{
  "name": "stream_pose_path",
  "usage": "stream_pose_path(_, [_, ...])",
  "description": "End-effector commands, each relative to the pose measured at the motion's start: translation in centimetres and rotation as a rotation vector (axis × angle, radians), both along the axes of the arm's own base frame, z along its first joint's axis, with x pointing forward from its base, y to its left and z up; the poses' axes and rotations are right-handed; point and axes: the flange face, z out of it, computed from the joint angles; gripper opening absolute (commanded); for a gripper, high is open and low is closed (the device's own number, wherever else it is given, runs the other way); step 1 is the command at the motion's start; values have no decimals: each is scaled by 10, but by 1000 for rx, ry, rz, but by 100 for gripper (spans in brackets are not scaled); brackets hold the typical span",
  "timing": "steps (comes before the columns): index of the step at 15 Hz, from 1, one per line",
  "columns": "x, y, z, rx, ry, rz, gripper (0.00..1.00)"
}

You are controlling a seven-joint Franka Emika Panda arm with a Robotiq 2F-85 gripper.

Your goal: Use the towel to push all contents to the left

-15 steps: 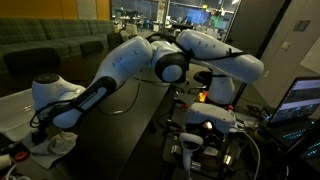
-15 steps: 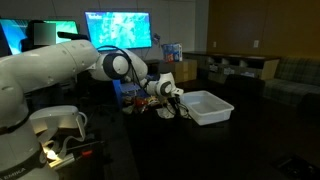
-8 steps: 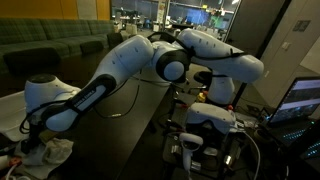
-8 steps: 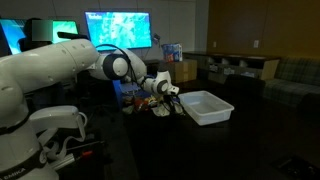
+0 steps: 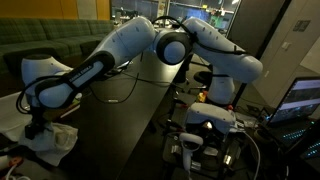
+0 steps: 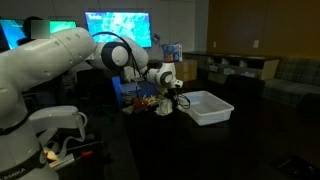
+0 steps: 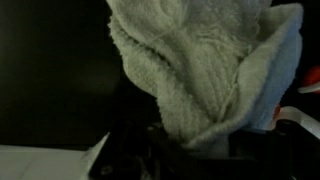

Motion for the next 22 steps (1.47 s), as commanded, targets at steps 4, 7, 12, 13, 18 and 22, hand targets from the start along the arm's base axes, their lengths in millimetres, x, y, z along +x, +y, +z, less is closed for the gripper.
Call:
stream_pose_path(4, [-10, -39, 75, -69, 105, 44, 1])
stream_pose_path(7, [-3, -54, 105, -92, 118, 55, 1])
stream_pose_path(12, [29, -91, 147, -154, 82, 63, 1])
stream_pose_path(13, [37, -98, 150, -164, 67, 60, 1])
stream_pose_path(18, [81, -138, 162, -150, -48, 44, 1])
stream_pose_path(22, [108, -161, 150, -129, -136, -11, 1])
